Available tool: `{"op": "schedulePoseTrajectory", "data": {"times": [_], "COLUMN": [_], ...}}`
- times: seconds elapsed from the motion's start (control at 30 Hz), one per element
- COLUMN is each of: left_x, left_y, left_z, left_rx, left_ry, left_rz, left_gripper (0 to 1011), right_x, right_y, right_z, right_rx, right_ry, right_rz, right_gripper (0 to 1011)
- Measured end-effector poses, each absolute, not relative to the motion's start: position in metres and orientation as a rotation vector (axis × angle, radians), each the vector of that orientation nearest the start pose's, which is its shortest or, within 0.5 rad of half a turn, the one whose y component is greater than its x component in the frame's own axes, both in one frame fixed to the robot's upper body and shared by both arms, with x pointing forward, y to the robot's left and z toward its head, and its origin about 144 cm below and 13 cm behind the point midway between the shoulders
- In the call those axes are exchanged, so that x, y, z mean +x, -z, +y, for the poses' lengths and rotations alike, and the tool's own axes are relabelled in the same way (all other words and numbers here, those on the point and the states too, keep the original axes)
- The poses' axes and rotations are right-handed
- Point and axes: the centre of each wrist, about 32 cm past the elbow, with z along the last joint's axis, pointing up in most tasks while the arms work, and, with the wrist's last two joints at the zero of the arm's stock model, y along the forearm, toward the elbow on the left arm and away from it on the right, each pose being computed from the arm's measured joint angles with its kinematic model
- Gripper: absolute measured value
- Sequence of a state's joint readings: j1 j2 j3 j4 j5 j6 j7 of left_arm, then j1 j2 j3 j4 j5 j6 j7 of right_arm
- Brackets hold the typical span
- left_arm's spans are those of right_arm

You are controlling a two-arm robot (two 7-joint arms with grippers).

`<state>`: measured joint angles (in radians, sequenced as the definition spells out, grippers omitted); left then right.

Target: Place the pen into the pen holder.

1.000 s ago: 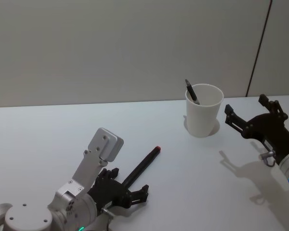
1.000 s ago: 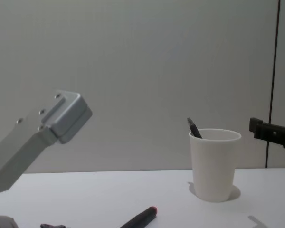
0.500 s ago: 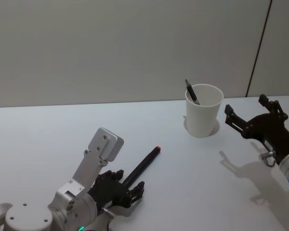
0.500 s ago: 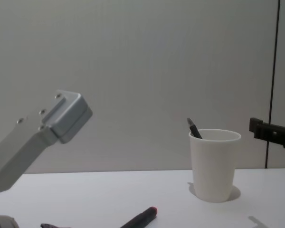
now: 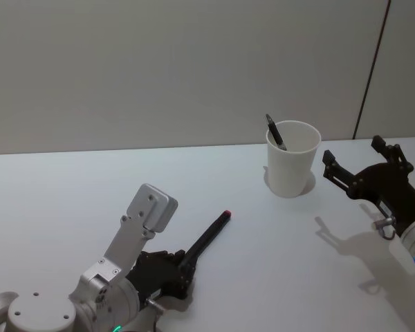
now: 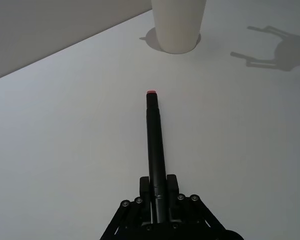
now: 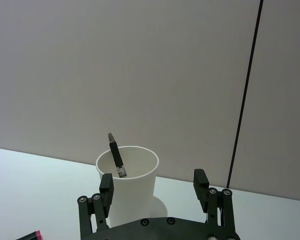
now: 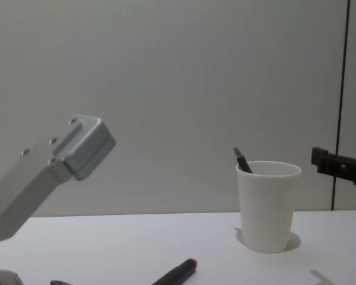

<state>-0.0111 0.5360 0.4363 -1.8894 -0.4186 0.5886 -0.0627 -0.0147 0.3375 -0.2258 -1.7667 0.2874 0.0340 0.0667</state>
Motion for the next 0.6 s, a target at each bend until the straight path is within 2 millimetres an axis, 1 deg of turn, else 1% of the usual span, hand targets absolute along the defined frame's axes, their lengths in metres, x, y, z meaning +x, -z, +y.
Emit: {"op": "schedulePoseTrajectory", "data": {"times": [0.03,0.1,0.47,0.6], "left_x": [0.4186,0.4186,0.4184,0.4183], "left_y": [-1.1998,-1.1998,-1.1995,-1.1986], "left_z": [0.2151,0.2151,0.2151,0.216], "left_rx": [0.493,0.493,0.485,0.448], "left_ry": [-0.977,-0.977,-0.978,-0.988], "left_rz": [0.222,0.222,0.221,0.215], "left_gripper": [186,177,177,177], "right_x": [0.4433,0.4433,0.4433,0.4433], "right_y": [-1.1887,-1.1887,-1.1887,-1.1887], "right_z": [-0.2371,-0.2371,-0.2371,-0.2371], "right_rx": [0.026,0.026,0.026,0.026], "right_ry": [1.23,1.23,1.23,1.23], "right_rz": [-0.075,-0.075,-0.075,-0.075], "right_gripper": [1001,1001,1001,1001]}}
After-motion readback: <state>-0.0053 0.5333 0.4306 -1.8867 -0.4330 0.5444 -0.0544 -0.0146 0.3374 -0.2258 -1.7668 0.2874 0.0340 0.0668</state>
